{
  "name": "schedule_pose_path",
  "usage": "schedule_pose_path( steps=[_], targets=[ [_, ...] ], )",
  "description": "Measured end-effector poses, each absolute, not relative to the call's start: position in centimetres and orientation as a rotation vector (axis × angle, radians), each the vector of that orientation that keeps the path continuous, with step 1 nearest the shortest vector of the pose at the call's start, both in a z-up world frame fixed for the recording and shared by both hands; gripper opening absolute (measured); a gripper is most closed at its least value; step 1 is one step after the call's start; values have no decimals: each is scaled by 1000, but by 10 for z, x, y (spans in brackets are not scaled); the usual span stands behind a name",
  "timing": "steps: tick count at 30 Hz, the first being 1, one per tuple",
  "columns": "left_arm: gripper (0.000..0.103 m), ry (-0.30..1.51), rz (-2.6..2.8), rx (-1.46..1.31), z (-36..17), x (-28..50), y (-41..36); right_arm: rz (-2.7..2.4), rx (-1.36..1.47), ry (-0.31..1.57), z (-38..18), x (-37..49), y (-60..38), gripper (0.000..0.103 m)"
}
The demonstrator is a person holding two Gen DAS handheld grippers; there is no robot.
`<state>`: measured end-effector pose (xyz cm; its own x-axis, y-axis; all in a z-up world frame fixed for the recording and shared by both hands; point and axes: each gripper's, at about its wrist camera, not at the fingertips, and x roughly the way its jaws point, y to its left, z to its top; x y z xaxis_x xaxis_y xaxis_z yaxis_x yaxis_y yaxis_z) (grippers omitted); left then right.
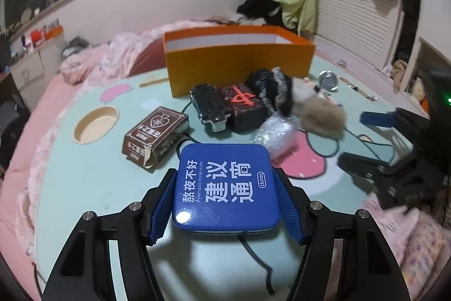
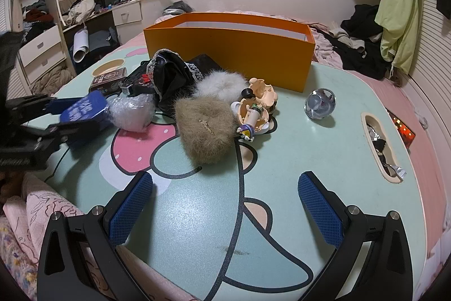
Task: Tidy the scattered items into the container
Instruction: 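Grasp the blue tin on the table with the left gripper and lift it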
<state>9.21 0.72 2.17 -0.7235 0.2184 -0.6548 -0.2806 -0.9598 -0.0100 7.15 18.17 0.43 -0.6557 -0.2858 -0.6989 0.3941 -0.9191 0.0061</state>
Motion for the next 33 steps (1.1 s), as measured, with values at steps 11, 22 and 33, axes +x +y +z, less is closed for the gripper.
schedule_pose_path(
  steps=[11,22,33],
  targets=[
    [78,84,2680,-977,22,99,0,-2552,1042,205,4,72,182,103],
    [67,169,2642,-1078,5,84,9,-2554,1042,205,4,72,182,103],
    [66,196,2792,-904,23,108,0,-2556,1040,204,5,73,182,103]
  ],
)
